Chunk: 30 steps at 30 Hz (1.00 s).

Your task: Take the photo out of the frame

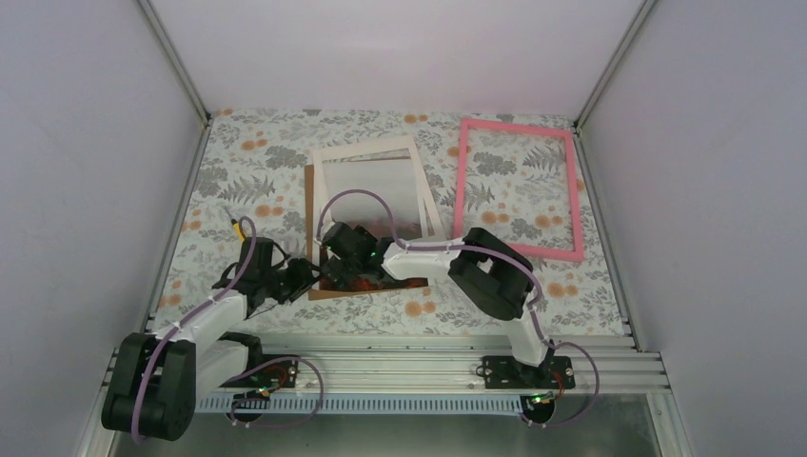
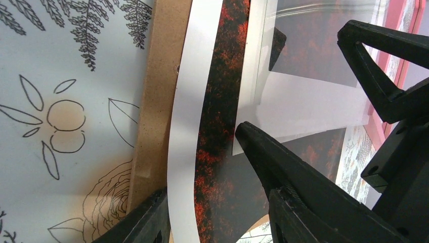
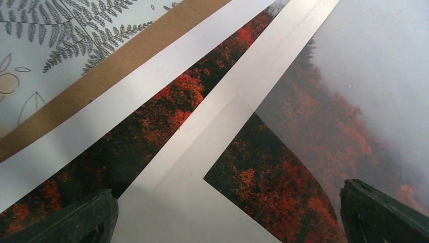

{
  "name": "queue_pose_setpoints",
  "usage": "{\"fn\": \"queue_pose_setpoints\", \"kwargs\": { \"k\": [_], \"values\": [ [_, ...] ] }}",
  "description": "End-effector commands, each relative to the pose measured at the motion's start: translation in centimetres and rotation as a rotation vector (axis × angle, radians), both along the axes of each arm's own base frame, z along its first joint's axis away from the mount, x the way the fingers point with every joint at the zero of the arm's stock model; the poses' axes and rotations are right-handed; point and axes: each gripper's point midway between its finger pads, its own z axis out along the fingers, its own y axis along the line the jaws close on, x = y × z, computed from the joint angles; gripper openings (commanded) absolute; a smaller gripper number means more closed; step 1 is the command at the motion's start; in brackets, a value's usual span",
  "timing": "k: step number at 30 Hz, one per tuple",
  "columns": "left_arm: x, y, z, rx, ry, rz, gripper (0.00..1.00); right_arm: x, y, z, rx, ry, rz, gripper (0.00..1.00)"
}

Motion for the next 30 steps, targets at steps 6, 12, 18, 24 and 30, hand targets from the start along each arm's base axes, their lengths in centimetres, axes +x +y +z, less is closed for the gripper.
{"fn": "queue_pose_setpoints", "kwargs": {
  "k": [6, 12, 18, 24, 30],
  "values": [
    [-0.2, 0.3, -0.5, 0.029, 0.008, -0.002, 0.49, 0.7, -3.7, -0.7, -0.111, -0.034, -0.103, 1.0],
    [0.7, 0.1, 0.4, 0.024, -0.021, -0.005, 0.49, 0.7, -4.8, 0.0, -0.102, -0.031, -0.128, 1.0],
    [1.0, -0.1, 1.4, 0.011, -0.07, -0.008, 0.49, 0.4, -4.7, 0.8, -0.067, -0.02, -0.125, 1.0],
    [0.7, -0.4, 1.2, -0.02, -0.068, -0.01, 0.5, 0.3, -4.9, 2.3, -0.019, -0.022, -0.133, 1.0],
    [0.2, -1.0, 0.3, -0.08, -0.041, -0.011, 0.54, -0.2, -5.5, 3.0, 0.017, -0.026, -0.139, 1.0]
  ]
}}
